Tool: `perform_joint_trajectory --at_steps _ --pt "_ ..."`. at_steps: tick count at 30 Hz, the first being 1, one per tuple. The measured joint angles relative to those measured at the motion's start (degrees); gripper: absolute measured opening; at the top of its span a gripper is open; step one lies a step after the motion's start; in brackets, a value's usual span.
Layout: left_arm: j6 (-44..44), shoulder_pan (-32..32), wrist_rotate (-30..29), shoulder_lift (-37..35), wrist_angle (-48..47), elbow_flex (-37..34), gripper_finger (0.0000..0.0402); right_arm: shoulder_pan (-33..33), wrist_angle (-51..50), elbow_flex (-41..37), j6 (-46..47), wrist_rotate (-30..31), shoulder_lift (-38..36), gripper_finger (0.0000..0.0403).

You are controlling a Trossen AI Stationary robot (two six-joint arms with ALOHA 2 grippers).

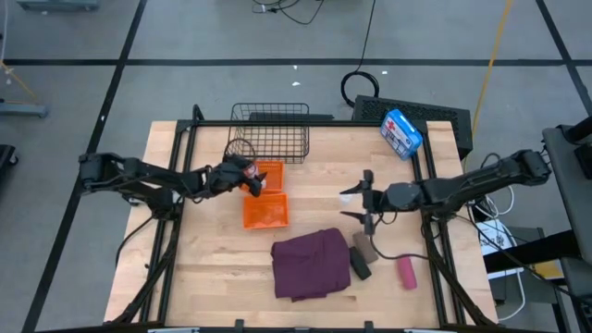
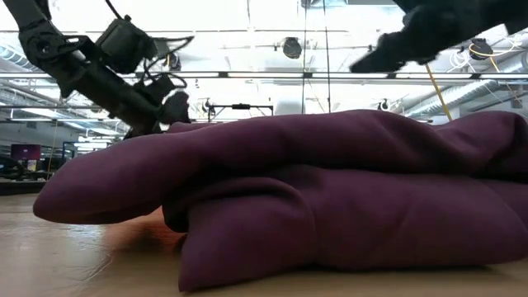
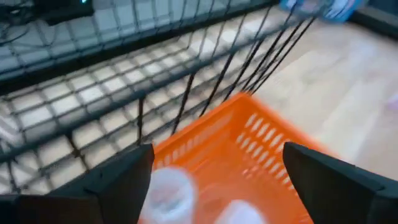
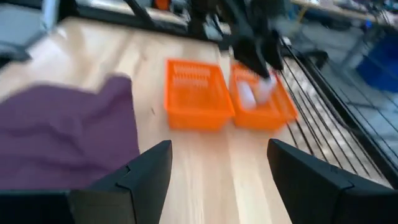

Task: Pick & place medical supplies in basket/bin
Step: Put the top white pill bottle into the top orange bin, then put the white pill bottle into the top orange bin

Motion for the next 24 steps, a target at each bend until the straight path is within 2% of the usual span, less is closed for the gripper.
perform_joint_trajectory --at_steps 4,7,12,16,20,24 --pt "0.0 -1.1 0.0 -4.6 -0.1 0.0 0.0369 1.7 -12.4 -0.1 6.1 5.7 -4.9 0.0251" --pt "-0.2 -2.4 0.0 -8.8 0.0 0.0 0.0365 2.5 -18.8 -1.9 13.2 7.8 -6.9 0.0251" --pt "-0.2 -6.4 -0.9 -14.6 0.6 0.4 0.0355 2.8 -18.8 -10.5 19.7 8.8 -7.6 0.0251" --pt "1.4 -10.3 -2.3 -15.7 0.4 2.4 0.0351 2.5 -6.3 -19.8 18.5 12.4 -6.8 0.0251" --pt "3.4 -13.8 -4.5 -14.7 0.4 6.0 0.0353 1.0 10.9 -27.6 15.5 11.4 -4.8 0.0251" --pt "5.2 -15.8 -6.1 -12.8 -1.7 10.6 0.0353 -0.9 17.7 -29.8 13.8 9.5 -2.1 0.0251"
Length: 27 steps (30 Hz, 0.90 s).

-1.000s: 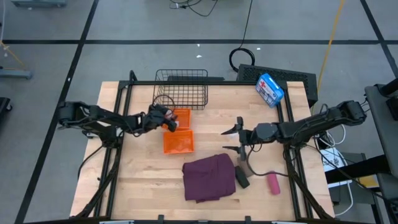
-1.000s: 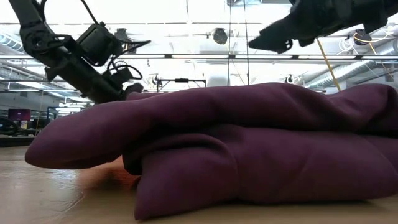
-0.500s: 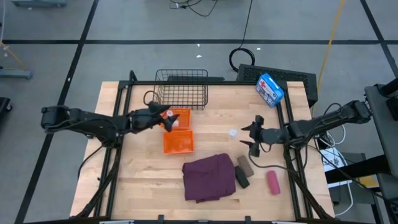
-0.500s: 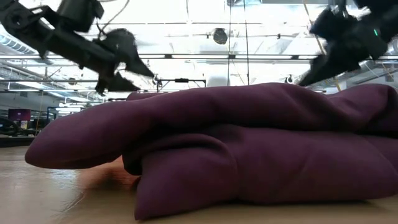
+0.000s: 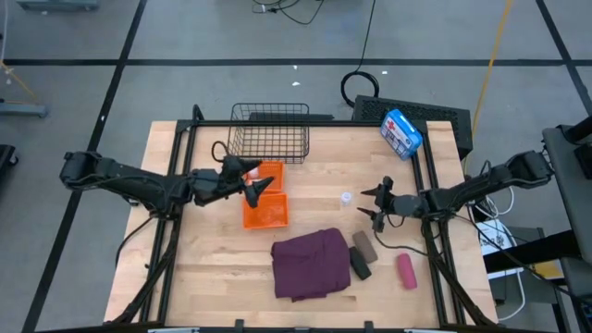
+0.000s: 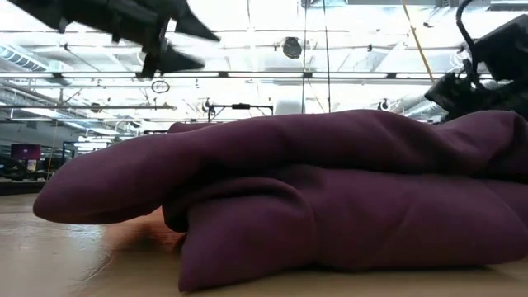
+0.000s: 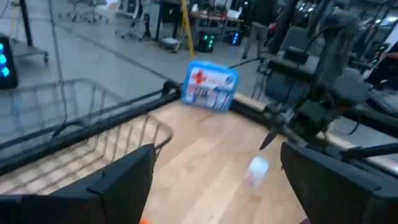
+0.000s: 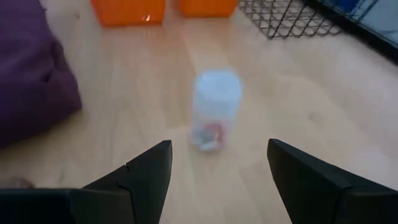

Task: Pick & place medical supplies in basket/bin
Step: Put the white pill bottle into the top orange bin

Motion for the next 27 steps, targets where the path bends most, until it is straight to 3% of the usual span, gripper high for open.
perform_joint_trajectory --at_steps 7,13,21,27 --pt "1.9 -1.0 -1.5 4.9 -3.0 8.1 0.0353 -4.4 1.9 1.8 -2.5 -4.9 6.4 0.0251" --pt "2.9 -1.0 -1.4 9.9 -3.1 12.7 0.0353 -7.1 11.6 2.3 -2.8 -9.5 13.4 0.0251" --pt "4.4 -1.0 -1.3 12.8 -2.6 15.2 0.0353 -9.9 21.9 2.4 -3.7 -11.1 22.7 0.0251" --pt "4.8 -0.9 -1.3 12.8 -2.5 15.2 0.0353 -10.6 22.1 6.5 -4.8 -12.4 29.3 0.0251"
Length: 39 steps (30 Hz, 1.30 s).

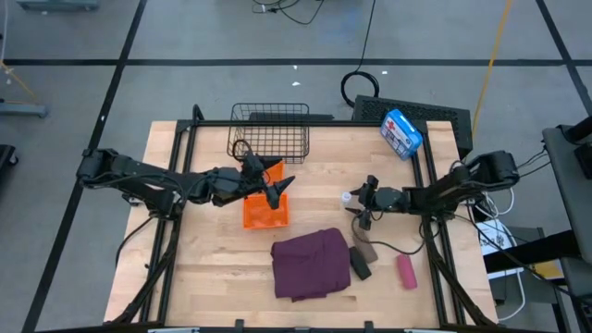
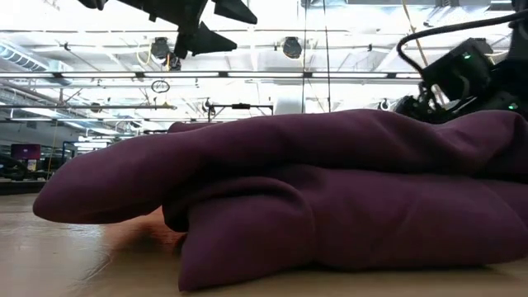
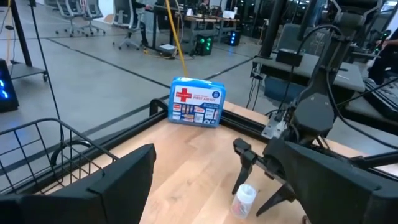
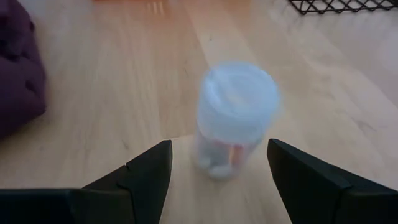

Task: Pick & place medical supplies in basket/bin
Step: Put the white pill bottle into the top orange bin

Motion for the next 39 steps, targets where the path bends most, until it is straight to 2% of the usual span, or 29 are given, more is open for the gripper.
perform_joint_trajectory --at_steps 6,11,14,21,27,32,39 --pt "0.5 0.0 0.0 0.0 0.0 0.0 0.0353 0.0 -1.3 4.0 -1.4 0.2 5.1 0.0251" --pt "0.7 0.0 0.0 0.0 0.0 0.0 0.0353 0.0 -1.0 4.0 -0.8 0.4 5.9 0.0244" --pt "0.7 0.0 0.0 0.0 -0.1 0.0 0.0353 0.0 -1.0 4.0 -0.8 1.8 5.9 0.0220" --pt "0.2 0.0 0.0 0.0 -0.1 0.0 0.0353 0.0 -0.7 3.9 -0.8 3.5 5.9 0.0135" --pt "-2.3 0.7 0.2 0.0 -0.2 0.0 0.0353 0.2 1.7 4.0 -0.8 3.3 5.9 0.0134" --pt "-5.4 1.7 3.6 0.0 -0.9 0.0 0.0353 1.2 0.7 6.7 -1.8 3.2 5.9 0.0134" --pt "-7.6 1.7 6.4 1.9 -5.5 0.0 0.0353 2.9 -11.6 16.1 -4.2 3.1 5.9 0.0134"
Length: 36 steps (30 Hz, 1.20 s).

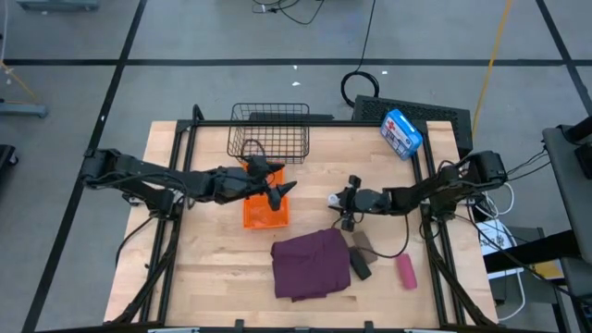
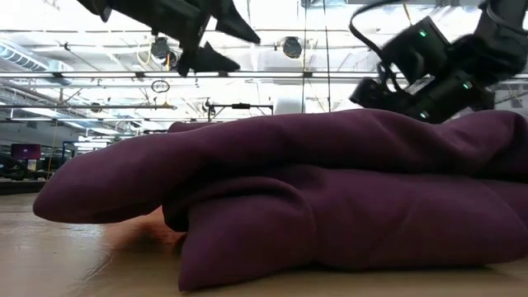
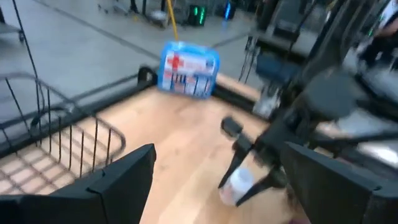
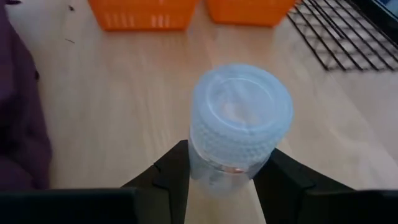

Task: Pick & place medical supplies in basket/bin
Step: Put the white pill bottle into the top orange bin

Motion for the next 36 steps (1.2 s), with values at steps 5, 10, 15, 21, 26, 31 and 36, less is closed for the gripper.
perform_joint_trajectory --at_steps 5,10,15,21,26,31,36 --pt "-2.1 -0.3 5.0 6.1 -7.4 5.4 0.0353 1.6 -6.4 6.4 -3.8 0.1 0.0 0.0134" --pt "-3.1 -0.3 7.6 15.2 -23.3 18.1 0.0353 2.4 -6.8 9.5 -7.0 0.2 0.0 0.0133" --pt "-1.6 -1.0 7.9 23.6 -31.3 29.0 0.0353 2.4 -7.0 10.0 -7.5 0.4 0.0 0.0133" --pt "3.2 -2.3 9.9 29.2 -32.1 34.5 0.0353 2.4 -7.8 10.0 -7.5 0.3 0.0 0.0133" --pt "6.4 -2.5 9.6 30.3 -31.6 34.6 0.0353 3.2 -7.7 10.0 -8.1 0.0 0.0 0.0133" --pt "7.8 -2.2 9.2 30.6 -32.6 34.7 0.0353 4.2 -7.3 10.0 -9.4 0.0 0.0 0.0133" --pt "7.2 -1.8 10.8 30.6 -34.0 34.7 0.0353 5.7 -6.9 10.0 -12.9 0.0 0.0 0.0133"
